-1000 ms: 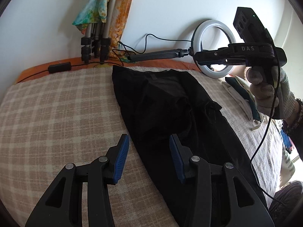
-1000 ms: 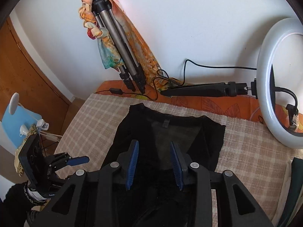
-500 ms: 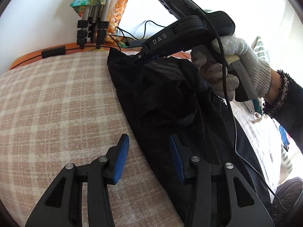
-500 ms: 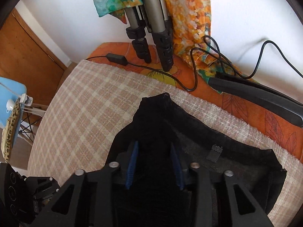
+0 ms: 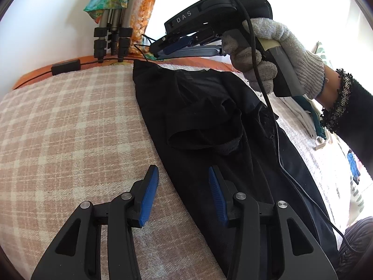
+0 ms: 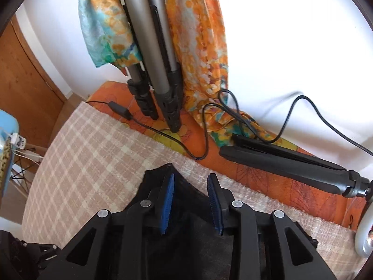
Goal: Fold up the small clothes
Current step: 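Move the right tool to the collar end of the strip and grasp it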
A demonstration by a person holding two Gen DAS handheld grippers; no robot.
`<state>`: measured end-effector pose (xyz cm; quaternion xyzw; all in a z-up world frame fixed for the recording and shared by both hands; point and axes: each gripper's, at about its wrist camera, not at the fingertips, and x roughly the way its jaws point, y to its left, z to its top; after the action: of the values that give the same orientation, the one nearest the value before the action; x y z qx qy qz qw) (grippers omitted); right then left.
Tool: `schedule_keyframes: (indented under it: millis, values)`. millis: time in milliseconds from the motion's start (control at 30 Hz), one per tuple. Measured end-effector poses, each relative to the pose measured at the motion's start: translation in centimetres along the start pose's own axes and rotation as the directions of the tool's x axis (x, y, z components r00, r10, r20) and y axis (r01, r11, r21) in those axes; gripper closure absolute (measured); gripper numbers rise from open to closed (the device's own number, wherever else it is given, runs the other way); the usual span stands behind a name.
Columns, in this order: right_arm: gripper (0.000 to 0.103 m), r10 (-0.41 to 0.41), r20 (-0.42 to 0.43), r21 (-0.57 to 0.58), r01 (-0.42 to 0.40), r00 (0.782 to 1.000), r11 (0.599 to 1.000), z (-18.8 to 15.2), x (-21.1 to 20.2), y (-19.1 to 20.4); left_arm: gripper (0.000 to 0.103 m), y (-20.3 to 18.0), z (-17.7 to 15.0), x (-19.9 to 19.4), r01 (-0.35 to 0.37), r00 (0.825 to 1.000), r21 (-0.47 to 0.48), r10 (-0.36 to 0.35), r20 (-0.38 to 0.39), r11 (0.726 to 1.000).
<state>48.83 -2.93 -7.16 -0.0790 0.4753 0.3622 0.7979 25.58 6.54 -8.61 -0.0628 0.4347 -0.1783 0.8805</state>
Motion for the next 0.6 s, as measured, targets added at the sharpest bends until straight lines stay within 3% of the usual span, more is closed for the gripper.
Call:
schedule_keyframes:
  millis: [67,167,333,467,600]
  values:
    - [0.071,0.047,0.000,-0.028,-0.047,0.999,0.999,0.1,0.0,0.8,0.060,0.0,0.0,0.0,0.000,1.000,-0.001,0.000,0.000,1.000]
    - [0.074,0.049,-0.029,-0.106,-0.052,0.998,0.993,-0.2,0.9,2.8,0.060,0.0,0.0,-0.1,0.002,1.000,-0.004,-0.001,0.002,1.000]
    - [0.078,-0.052,-0.097,-0.142,0.037,0.994,0.989,-0.5,4.6,4.0,0.060,-0.2,0.0,-0.1,-0.006,1.000,0.001,0.006,0.003,1.000]
    - [0.077,-0.049,-0.047,-0.055,0.046,0.998,0.997,0.0,3.5,2.5,0.060,-0.4,0.0,0.0,-0.012,1.000,0.005,0.012,0.003,1.000]
    - [0.074,-0.028,0.038,-0.013,0.028,0.999,1.000,-1.1,-1.3,0.4,0.060,-0.6,-0.1,0.0,-0.019,1.000,0.009,0.019,0.003,1.000]
